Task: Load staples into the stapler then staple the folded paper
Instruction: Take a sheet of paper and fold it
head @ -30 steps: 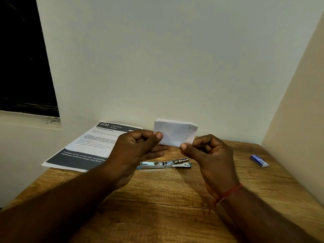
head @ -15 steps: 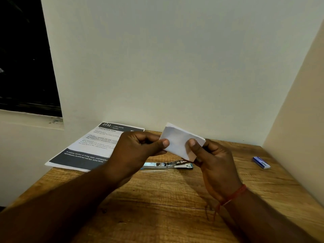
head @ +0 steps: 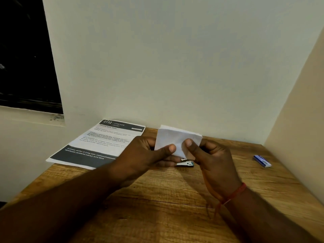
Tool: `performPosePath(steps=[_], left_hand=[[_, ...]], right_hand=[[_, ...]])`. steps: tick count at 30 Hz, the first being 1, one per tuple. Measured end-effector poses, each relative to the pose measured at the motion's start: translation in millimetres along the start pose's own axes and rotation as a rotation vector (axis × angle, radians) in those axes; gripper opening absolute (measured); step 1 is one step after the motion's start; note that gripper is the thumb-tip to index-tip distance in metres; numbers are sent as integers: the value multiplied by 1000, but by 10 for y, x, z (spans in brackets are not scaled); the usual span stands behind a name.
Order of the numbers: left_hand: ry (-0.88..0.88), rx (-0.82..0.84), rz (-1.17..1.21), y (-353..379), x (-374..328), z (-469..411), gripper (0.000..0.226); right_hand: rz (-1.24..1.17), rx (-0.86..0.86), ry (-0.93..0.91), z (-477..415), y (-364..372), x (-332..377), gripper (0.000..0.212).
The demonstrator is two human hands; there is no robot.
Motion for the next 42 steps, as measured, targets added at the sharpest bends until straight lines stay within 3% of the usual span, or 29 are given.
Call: performPosePath(steps=[11,22,29,34,38,42], left_hand=[[9,-84,46,-125,-54,-71,25],[-33,-28,224,-81,-103,-87,50],[84,-187,290,-197,-171,-133,26],[111,-238,335,-237,-156,-162,29],[105,-277,366,-281,-170,-168,33],[303,-380,75,-361,-337,-92,17]], right_hand=[[-30,113,203,-36,45,-142,35],[-7,47,85,-91,-16,-59,25],[152,57,-93,-109,-50,21,7],[171,89,-145,-68,-5,34,13],[207,95,-162,-38,9,-34,4],[176,15,-183,4,31,-11,20]])
Point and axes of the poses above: each hand's wrist, its own z-axis away from the middle knuckle, its own y-axis out of the palm, x = y × z, the point moved 6 cm from there along -z, towards the middle knuckle, and after that the axes turned 15 degrees about -x, right-handed, at the moved point
